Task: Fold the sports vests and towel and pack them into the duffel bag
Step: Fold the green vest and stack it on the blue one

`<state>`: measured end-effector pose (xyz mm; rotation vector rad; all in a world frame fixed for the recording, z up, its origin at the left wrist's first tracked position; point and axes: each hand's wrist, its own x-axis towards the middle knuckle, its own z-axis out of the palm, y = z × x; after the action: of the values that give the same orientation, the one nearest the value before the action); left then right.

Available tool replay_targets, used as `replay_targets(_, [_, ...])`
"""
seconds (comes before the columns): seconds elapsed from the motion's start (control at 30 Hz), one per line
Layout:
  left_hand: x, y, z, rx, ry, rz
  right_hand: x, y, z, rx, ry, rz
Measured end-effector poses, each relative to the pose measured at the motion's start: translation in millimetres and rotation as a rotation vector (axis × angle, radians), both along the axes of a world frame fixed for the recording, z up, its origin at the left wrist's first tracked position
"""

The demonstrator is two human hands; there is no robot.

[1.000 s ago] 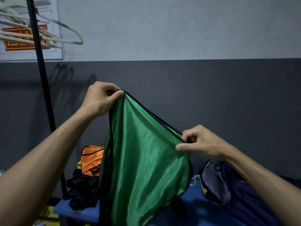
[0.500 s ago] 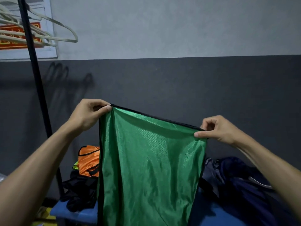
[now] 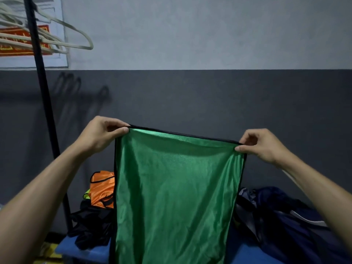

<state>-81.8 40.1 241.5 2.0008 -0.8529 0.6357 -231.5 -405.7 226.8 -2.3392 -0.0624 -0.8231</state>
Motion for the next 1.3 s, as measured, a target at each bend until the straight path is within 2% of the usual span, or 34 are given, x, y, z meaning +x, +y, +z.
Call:
replay_targets(0.17, [-8.6,8.9,3.3,0.0,0.151,-0.047,1.5,-3.0,13.6,0.363,-0.067,0.112])
replay_targets(0.27, [-12.5,15.6,5.2,-0.022,0.279,-0.194,1.0,-5.8,20.1,0.503,-0.045,0.161])
replay_targets(0.33, [-11.2,21.4,4.3,-0.042,0.394,-0.309,-1.1,-10.4,21.7,0.512,-0.034,0.193])
replay_targets(0.43, [-9.8,26.3,3.5,0.004,0.463,-0.369,-3.6,-13.8,21.7,0.464,-0.028,0.189])
replay_targets(0.5, [-11.1,24.6,3.2,0.057,0.43,-0.339,-4.1,-11.8,21.7,0.437,-0.026,0.17])
replay_targets(0.67, [-15.1,15.0,7.1,0.255,0.241,-0.107,-3.7,-9.8,21.5,0.33,-0.027,0.127])
replay_targets(0.77, [-19.5,15.5,10.2,0.135,0.377,-0.24,-8.1,-13.4,24.4,0.315,0.042,0.072])
replay_targets(0.9, [-15.3,22.7,5.9,0.001,0.638,-0.518,-17.2,-22.2,19.1,0.476,0.159,0.141])
replay_targets(1.03, [-10.4,22.6,4.8,-0.03,0.613,-0.555,-24.9,-28.4,14.1,0.564,0.166,0.219])
replay_targets(1.13, [-9.8,17.7,4.8,-0.135,0.629,-0.606,-29.5,-21.4,17.9,0.748,0.098,0.317])
replay_targets(1.2, [-5.8,8.5,1.1,-0.128,0.642,-0.501,-25.7,-17.9,16.6,0.817,0.065,0.278])
replay_targets(1.3, [-7.6,-11.6,-10.0,0.049,0.603,-0.15,-16.4,-5.4,9.6,0.765,0.131,0.068])
